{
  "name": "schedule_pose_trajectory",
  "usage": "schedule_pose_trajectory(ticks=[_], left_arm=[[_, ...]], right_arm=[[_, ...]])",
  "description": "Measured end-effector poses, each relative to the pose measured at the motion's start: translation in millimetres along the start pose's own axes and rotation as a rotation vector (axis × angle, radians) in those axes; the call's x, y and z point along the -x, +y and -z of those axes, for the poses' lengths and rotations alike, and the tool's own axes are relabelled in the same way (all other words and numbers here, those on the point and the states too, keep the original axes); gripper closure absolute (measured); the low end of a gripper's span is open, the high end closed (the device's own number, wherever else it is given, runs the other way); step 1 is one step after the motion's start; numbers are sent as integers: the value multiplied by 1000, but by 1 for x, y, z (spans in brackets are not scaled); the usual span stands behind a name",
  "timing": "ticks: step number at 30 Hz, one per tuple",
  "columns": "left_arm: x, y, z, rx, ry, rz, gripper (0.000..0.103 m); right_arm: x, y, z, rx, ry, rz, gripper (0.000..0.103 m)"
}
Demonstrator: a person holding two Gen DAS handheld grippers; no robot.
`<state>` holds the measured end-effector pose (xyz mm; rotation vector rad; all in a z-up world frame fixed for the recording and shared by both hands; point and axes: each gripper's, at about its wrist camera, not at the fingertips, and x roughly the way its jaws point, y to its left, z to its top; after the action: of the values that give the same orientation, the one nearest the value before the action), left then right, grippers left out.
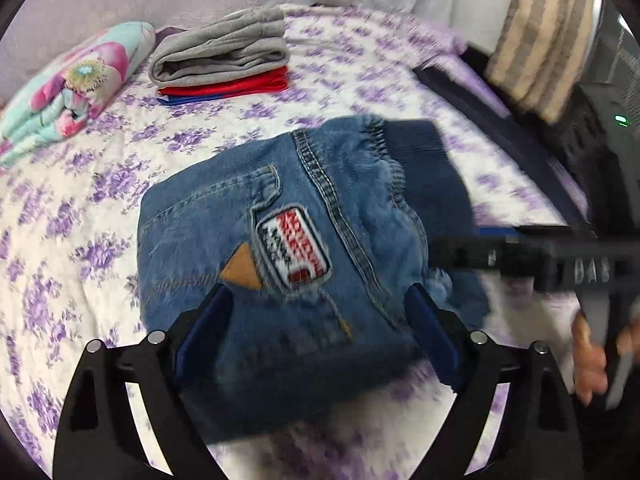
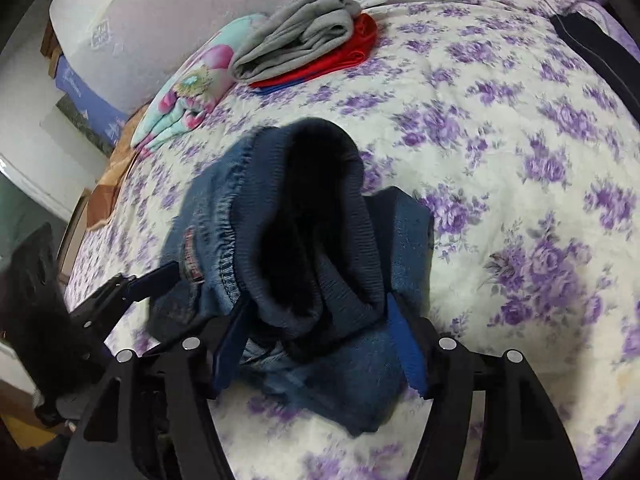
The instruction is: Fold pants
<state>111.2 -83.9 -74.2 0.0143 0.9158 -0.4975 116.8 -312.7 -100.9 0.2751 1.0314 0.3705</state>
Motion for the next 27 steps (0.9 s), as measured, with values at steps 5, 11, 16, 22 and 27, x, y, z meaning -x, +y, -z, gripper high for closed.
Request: schedule_pose_trajectory(ticks=[5, 11, 16, 22, 27], left_arm=[[54, 48, 18, 143, -70, 123, 24], [62, 53, 17, 140, -73, 251, 73], [5, 63, 27, 193, 79, 262, 84], [5, 70, 34, 222, 70, 261, 86], [14, 58, 31, 188, 63, 221, 84]], right_arm=[[42, 74, -41, 218, -95, 11, 36], [-51, 162, -84, 403, 173, -65, 61], [-144, 171, -91, 421, 383, 107, 90], [-172, 150, -91, 346, 410, 125, 103], [-127, 148, -87, 326, 324, 38, 64]])
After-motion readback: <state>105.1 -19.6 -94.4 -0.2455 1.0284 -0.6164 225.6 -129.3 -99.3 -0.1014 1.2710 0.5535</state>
